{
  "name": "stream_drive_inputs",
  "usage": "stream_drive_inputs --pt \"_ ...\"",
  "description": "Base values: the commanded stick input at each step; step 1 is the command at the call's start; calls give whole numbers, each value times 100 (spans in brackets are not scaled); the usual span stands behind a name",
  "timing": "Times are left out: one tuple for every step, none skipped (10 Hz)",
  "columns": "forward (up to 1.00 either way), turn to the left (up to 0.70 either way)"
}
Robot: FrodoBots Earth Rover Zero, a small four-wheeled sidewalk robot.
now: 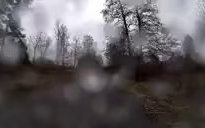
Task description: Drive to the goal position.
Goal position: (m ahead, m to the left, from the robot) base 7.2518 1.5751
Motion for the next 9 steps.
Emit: stream_drive_inputs --pt "100 29" --pt "100 40" --pt "100 40" --pt "100 40" --pt "100 40" --pt "100 27" --pt "100 8" --pt "100 0" --pt "100 0"
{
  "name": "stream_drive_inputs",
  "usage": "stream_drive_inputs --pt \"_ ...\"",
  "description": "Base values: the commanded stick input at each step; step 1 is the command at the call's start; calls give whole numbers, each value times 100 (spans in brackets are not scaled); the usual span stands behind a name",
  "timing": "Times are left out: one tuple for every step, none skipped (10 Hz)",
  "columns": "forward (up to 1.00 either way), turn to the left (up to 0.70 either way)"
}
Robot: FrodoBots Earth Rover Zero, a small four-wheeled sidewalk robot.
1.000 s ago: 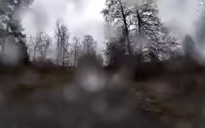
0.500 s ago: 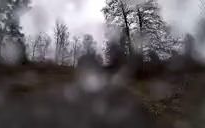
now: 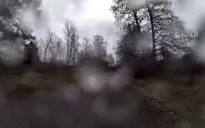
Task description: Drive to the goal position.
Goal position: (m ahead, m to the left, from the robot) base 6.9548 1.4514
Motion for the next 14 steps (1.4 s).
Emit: stream_drive_inputs --pt "100 0" --pt "100 0" --pt "100 0" --pt "100 0" --pt "100 0" --pt "100 0" --pt "100 0" --pt "100 0" --pt "100 0" --pt "100 0" --pt "100 0" --pt "100 0" --pt "100 0" --pt "100 0"
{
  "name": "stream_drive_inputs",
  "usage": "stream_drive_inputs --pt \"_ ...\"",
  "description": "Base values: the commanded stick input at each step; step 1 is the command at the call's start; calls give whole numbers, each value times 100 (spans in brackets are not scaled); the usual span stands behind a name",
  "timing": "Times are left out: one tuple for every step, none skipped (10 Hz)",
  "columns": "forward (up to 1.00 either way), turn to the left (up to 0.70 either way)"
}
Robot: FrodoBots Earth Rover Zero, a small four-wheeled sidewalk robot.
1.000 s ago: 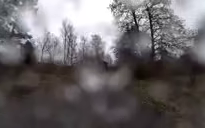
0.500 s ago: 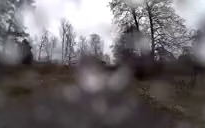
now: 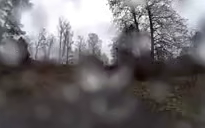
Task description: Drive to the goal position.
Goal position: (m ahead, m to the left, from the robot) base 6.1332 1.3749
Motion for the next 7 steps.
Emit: stream_drive_inputs --pt "100 0" --pt "100 0" --pt "100 0" --pt "100 0" --pt "100 0" --pt "100 0" --pt "100 0"
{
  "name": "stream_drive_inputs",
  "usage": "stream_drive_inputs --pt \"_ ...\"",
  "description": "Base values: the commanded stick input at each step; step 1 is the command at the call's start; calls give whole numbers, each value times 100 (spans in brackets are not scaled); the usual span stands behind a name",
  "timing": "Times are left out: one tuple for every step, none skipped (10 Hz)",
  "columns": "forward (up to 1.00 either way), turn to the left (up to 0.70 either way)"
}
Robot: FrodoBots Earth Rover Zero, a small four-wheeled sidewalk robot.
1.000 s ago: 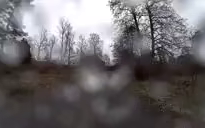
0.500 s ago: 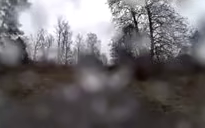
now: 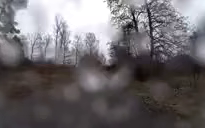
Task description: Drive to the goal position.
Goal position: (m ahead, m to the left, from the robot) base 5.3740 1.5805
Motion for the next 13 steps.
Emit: stream_drive_inputs --pt "100 0" --pt "100 13" --pt "100 33" --pt "100 40" --pt "100 40" --pt "100 40" --pt "100 40" --pt "100 33" --pt "100 22" --pt "100 11" --pt "100 2" --pt "100 0" --pt "100 0"
